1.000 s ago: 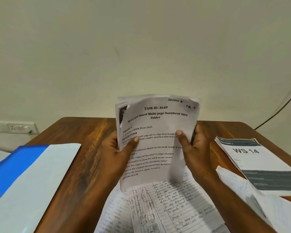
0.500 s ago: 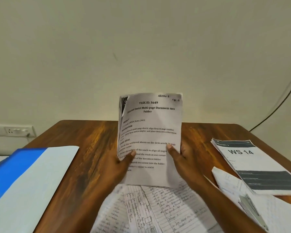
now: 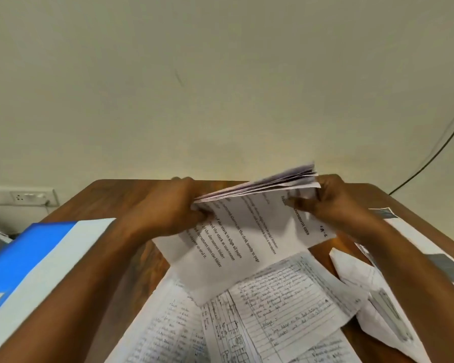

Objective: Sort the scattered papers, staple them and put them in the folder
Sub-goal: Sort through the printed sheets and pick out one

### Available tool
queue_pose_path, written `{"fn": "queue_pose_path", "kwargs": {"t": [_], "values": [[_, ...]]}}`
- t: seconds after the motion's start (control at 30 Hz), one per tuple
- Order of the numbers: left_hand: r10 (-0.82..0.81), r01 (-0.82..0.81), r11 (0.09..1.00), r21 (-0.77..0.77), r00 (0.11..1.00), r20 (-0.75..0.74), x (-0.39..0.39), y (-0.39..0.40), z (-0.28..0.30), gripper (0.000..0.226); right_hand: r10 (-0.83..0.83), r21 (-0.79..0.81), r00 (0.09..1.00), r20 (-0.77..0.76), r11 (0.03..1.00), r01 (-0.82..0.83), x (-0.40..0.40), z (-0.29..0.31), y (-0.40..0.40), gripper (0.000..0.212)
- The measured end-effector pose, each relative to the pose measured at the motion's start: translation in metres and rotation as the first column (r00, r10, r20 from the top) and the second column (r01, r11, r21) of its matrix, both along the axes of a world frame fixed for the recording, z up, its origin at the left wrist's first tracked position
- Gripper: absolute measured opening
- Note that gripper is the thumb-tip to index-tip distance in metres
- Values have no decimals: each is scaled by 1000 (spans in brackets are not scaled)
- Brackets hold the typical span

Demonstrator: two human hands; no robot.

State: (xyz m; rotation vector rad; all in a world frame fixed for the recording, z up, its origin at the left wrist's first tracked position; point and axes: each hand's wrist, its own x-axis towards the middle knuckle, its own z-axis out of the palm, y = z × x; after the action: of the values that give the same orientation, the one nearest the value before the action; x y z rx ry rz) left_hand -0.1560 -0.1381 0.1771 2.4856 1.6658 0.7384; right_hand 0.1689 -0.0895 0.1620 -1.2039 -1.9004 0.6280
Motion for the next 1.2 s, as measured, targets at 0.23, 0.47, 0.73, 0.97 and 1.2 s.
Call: {"fn": "queue_pose_path", "kwargs": {"t": [0.23, 0.47, 0.73, 0.97, 1.2], "values": [[25, -49, 999, -1, 497, 868, -12, -22, -47, 32, -70, -129, 924, -377, 991, 23, 21, -52, 4, 28], [302, 93, 936, -340, 287, 909, 16, -11, -132, 48, -246, -300, 863, -442, 947, 116, 10, -140, -10, 57], [318, 72, 939, -337, 193, 928, 28, -6, -133, 51, -265, -285, 884, -385, 945, 159, 4, -107, 19, 25], [309, 577, 792, -201, -95, 946, 15, -16, -122, 73, -61, -192, 955, -292, 981, 4, 24, -44, 50, 24], [59, 756, 549, -357, 390, 919, 27, 10, -94, 100, 414, -407, 881, 230, 863, -299, 27, 22, 54, 15]]}}
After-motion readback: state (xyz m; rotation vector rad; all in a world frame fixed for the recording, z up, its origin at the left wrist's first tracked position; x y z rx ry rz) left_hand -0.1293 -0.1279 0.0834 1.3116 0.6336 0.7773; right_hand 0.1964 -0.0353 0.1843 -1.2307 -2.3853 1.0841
